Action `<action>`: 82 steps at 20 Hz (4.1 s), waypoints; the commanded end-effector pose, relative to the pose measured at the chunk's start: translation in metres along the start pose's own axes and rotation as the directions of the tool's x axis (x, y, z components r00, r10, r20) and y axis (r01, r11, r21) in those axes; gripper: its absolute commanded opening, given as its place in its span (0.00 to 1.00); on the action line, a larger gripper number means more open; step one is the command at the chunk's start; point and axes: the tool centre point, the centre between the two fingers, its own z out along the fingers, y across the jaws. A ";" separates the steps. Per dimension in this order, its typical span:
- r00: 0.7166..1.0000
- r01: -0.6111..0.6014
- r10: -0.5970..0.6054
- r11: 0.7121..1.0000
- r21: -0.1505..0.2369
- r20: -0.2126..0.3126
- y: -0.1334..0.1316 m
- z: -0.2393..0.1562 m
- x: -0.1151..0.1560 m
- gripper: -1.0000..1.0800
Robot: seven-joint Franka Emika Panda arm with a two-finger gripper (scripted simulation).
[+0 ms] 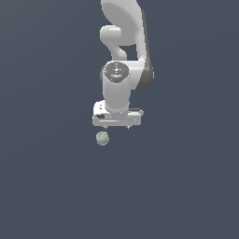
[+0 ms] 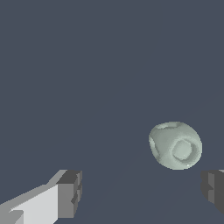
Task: Pick up the object and move it to a goal position.
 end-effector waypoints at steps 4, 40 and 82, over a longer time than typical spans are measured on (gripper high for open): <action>1.000 0.006 -0.006 1.000 -0.001 -0.002 0.001 -0.002 0.000 0.96; 0.973 0.228 -0.228 0.974 -0.003 -0.042 0.072 0.052 -0.006 0.96; 0.968 0.247 -0.246 0.969 -0.004 -0.045 0.072 0.100 -0.003 0.00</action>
